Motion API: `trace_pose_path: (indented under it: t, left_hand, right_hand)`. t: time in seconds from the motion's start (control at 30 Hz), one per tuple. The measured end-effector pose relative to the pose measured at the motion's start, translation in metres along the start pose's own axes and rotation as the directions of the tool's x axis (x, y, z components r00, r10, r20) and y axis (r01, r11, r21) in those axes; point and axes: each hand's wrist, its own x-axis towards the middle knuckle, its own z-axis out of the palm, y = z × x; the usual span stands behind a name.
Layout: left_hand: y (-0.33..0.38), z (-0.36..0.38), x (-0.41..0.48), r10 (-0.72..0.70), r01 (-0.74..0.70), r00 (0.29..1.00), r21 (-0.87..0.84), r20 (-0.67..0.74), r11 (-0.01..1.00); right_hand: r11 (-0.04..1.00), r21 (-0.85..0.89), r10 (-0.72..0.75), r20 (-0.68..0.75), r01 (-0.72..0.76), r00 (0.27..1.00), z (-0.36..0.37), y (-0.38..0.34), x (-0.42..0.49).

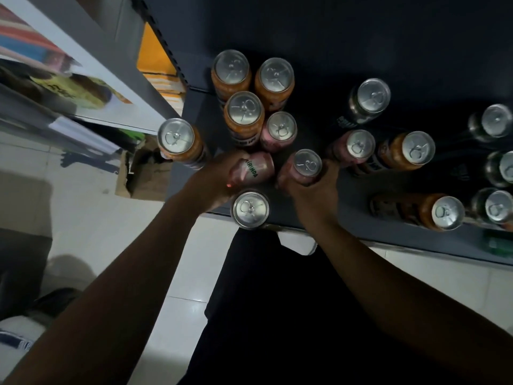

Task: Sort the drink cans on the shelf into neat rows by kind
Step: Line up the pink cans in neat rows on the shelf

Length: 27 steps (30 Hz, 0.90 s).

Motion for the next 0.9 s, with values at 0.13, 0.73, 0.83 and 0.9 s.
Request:
trace_pose_path:
  t: [0.13, 0.73, 0.83, 0.9]
  left_hand:
    - [-0.008, -0.001, 0.011, -0.045, 0.041, 0.998, 0.081, 0.05, 0.996]
    - [0.052, -0.037, -0.072, -0.151, 0.133, 0.974, -0.112, -0.171, 0.985]
    - [0.063, -0.042, -0.091, -0.22, 0.168, 0.951, -0.233, -0.219, 0.958]
    - [0.073, -0.051, -0.103, -0.261, 0.176, 0.929, -0.307, -0.262, 0.935]
  right_hand:
    - [0.998, 0.054, 0.015, 0.037, -0.017, 0.999, -0.006, 0.0, 0.001]
    - [0.982, 0.178, -0.075, 0.083, 0.059, 0.994, -0.038, -0.057, -0.044]
    - [0.983, 0.174, -0.07, 0.079, 0.055, 0.994, -0.043, -0.065, -0.052]
    - [0.981, 0.19, -0.062, 0.063, 0.049, 0.996, -0.046, -0.072, -0.057]
